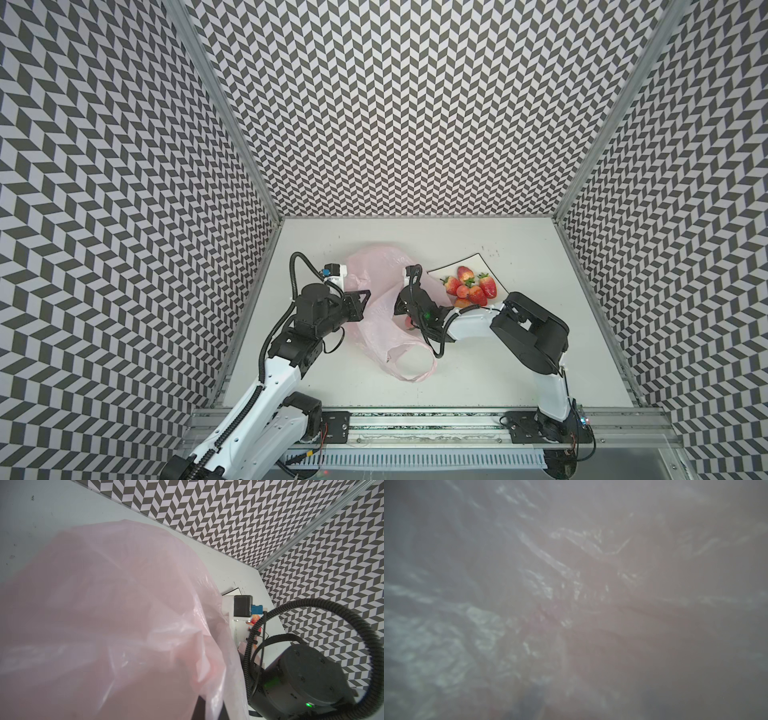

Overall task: Take the fake fruits out of the plastic bag
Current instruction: 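Search inside the bag and close the right gripper on a small red peach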

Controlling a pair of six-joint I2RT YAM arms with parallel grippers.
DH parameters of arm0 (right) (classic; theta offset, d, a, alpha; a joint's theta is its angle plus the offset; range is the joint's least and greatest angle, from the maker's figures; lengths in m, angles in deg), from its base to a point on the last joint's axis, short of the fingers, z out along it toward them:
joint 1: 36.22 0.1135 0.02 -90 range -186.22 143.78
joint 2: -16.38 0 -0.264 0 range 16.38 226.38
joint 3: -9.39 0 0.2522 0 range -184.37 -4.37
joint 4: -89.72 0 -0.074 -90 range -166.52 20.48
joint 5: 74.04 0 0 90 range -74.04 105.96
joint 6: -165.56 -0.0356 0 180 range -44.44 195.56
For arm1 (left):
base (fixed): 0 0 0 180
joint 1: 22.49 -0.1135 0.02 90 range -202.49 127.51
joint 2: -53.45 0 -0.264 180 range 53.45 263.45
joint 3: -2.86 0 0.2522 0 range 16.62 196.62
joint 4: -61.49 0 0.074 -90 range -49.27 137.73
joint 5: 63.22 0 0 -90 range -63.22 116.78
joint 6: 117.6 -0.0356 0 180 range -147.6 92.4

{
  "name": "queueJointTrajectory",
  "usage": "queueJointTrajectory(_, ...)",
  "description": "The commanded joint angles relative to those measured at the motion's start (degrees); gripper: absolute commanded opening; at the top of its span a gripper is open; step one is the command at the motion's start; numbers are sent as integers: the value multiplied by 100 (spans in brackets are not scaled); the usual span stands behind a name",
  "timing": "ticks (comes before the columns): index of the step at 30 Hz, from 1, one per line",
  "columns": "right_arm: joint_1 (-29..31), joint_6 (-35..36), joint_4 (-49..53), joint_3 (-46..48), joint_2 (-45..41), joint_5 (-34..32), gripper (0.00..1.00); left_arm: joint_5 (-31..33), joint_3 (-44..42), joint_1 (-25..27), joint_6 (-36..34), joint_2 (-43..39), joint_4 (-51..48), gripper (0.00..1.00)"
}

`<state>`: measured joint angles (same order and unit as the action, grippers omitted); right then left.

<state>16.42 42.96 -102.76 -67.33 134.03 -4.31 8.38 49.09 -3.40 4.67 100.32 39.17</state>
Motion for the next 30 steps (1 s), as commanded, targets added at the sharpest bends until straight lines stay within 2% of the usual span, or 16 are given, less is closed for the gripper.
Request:
queueJointTrajectory(1,-19,-30,-313,-243,276,42,68,-125,-61,-20,28,-20,203,0)
queueJointTrajectory(6,-17,225,-493,-481,550,794,67,-174,-101,-19,29,48,276,0)
queueJointTrajectory(10,-15,299,-472,-685,804,1020,67,-213,-144,-26,74,98,388,0)
queueJointTrajectory(22,9,416,-127,-1509,1525,536,53,-289,-266,-21,168,164,500,0)
queueJointTrajectory(30,26,576,-381,-969,1030,591,37,108,-410,-281,386,60,506,0)
